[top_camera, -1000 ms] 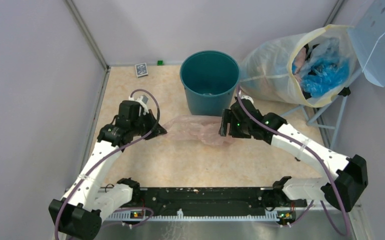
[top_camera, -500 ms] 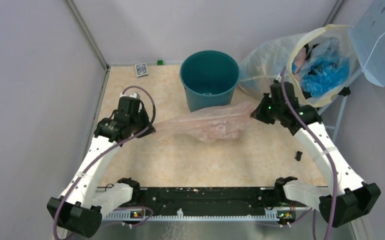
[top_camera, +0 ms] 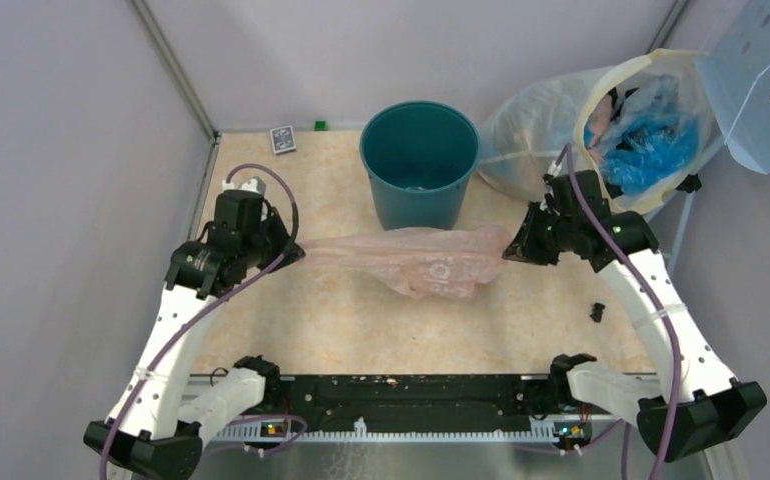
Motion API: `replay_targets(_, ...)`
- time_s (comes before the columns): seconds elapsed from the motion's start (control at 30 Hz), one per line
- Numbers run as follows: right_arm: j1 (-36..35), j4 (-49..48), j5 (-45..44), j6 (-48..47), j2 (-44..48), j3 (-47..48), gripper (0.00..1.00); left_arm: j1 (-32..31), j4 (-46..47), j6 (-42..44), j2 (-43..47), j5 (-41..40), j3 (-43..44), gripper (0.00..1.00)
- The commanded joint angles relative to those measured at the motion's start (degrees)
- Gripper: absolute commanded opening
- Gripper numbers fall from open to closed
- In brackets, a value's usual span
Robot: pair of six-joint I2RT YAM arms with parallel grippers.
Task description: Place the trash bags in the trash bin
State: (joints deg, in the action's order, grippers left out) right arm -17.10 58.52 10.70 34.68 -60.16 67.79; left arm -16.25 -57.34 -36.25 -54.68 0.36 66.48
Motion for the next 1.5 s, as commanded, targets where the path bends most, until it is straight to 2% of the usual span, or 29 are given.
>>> replay_targets(0.0, 0.91, 7.22, -1.24, -0.31, -3.81, 4.36, 0.05, 0.52, -2.91, -4.83, 0.93, 5.76, 1.73, 0.00)
replay_targets(0.1, 0.93, 5.50, 0.46, -1.33, -8.49, 5.96, 0.08, 0.52, -0.70, -5.73, -1.96, 8.99, 0.01, 0.00)
replay_targets(0.2, 0.93, 1.92, 1.77, -3.08, -15.41, 9.50, 0.08, 0.64, 2.58, -5.38, -6.45, 5.60, 0.36, 0.00)
replay_targets(0.27, 0.92, -1.15, 1.02, -3.91, -19.07, 11.41, 0.14, 1.66, 5.82, -5.83, -9.30, 4.59, -0.15, 0.00)
replay_targets(0.3, 0.89, -2.69, 0.86, -4.42, -20.36, 12.16, 0.22, 2.27, 8.02, -5.80, -10.97, 5.25, -0.84, 0.00)
replay_targets(0.37, 0.93, -6.03, 0.53, -4.96, -20.96, 12.44, 0.56, 3.48, 11.05, -6.95, -14.38, 4.96, -2.24, 0.00)
replay_targets(0.4, 0.93, -8.41, 0.40, -4.87, -20.22, 11.43, 0.67, 4.33, 11.83, -7.83, -16.18, 4.66, -2.97, 0.01)
replay_targets(0.47, 0.89, -11.98, 0.21, -5.09, -17.77, 9.22, 0.75, 6.12, 14.50, -9.06, -19.14, 5.01, -5.56, 0.04)
replay_targets(0.6, 0.89, -17.04, 3.46, -7.51, -9.25, 0.15, 0.77, 9.28, 21.53, -10.31, -22.88, 10.83, -10.60, 0.04)
replay_targets(0.77, 0.93, -19.37, 5.29, -8.22, 3.29, -12.43, 0.77, 10.10, 23.32, -9.13, -28.03, 11.14, -11.43, 0.04)
replay_targets(0.93, 0.87, -21.50, 9.36, -5.20, 9.45, -23.81, 0.75, 10.79, 23.94, -6.84, -31.83, 11.03, -9.70, 0.03)
replay_targets(1.03, 0.84, -24.50, 9.38, -3.06, 10.21, -28.40, 0.74, 11.10, 24.52, -6.08, -33.54, 10.83, -8.30, 0.03)
replay_targets(1.27, -0.56, -32.47, 10.40, -2.20, 5.61, -34.10, 0.65, 11.20, 27.62, -7.16, -36.39, 14.54, -6.89, 0.02)
replay_targets(1.37, -1.20, -37.55, 12.59, -2.30, 4.13, -35.84, 0.60, 11.24, 29.39, -7.66, -37.77, 16.73, -7.58, 0.02)
replay_targets(1.47, -3.67, -44.49, 14.47, -3.10, 3.73, -38.16, 0.61, 11.24, 30.98, -8.32, -38.64, 18.01, -8.62, 0.02)
